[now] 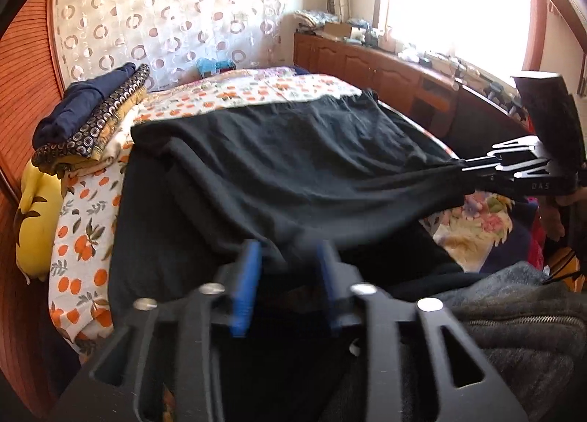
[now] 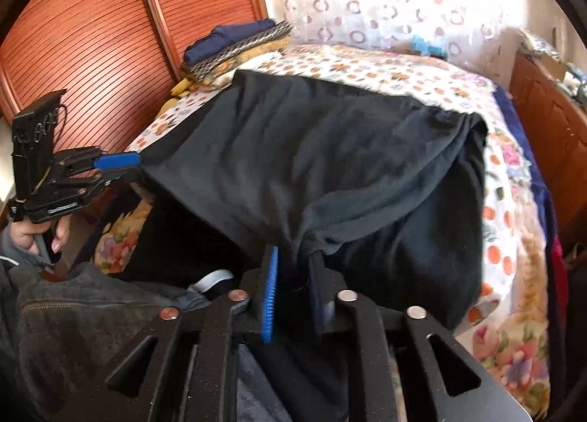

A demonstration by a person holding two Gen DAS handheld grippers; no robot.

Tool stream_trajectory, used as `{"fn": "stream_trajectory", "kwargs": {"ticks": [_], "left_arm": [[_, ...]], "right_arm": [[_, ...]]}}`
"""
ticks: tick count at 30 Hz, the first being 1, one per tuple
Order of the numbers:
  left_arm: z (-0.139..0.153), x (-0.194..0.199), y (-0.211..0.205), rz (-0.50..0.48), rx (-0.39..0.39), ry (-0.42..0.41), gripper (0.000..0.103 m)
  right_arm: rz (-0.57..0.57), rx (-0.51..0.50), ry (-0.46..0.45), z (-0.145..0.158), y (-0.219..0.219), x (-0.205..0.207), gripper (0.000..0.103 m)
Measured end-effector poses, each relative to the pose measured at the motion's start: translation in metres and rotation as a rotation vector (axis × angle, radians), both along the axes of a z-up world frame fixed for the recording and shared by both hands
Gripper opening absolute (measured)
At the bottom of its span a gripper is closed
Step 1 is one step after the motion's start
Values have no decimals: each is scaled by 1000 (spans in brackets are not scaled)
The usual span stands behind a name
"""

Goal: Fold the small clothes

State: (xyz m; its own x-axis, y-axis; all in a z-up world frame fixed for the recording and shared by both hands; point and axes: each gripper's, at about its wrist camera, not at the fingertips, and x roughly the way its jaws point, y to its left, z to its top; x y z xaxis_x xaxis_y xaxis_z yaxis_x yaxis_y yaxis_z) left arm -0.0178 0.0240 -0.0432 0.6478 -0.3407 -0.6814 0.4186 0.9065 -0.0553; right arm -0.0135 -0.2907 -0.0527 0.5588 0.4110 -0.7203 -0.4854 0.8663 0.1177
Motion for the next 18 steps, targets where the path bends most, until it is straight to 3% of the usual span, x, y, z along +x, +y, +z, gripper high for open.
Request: {"fn": "stream_trajectory", "kwargs": {"ticks": [1,3,4,13,18], "left_arm": [[3,2,2,7,-11,-10,56],[7,7,7,23,-26,-22,78],[8,10,10,34,-30,-26,80],[6,54,22,110,7,-31,80],[0,91,28,132,27,-24,80]], "right_arm": [[-10,-1,-11,2,-2,1,28],[-32,-14,-39,8,-7,4,40],[-46,-21,-59,10,-9,6,47],[-120,-38,-173,16,-20,26,68],[-180,-62,-204,9,-28,67,75]]}}
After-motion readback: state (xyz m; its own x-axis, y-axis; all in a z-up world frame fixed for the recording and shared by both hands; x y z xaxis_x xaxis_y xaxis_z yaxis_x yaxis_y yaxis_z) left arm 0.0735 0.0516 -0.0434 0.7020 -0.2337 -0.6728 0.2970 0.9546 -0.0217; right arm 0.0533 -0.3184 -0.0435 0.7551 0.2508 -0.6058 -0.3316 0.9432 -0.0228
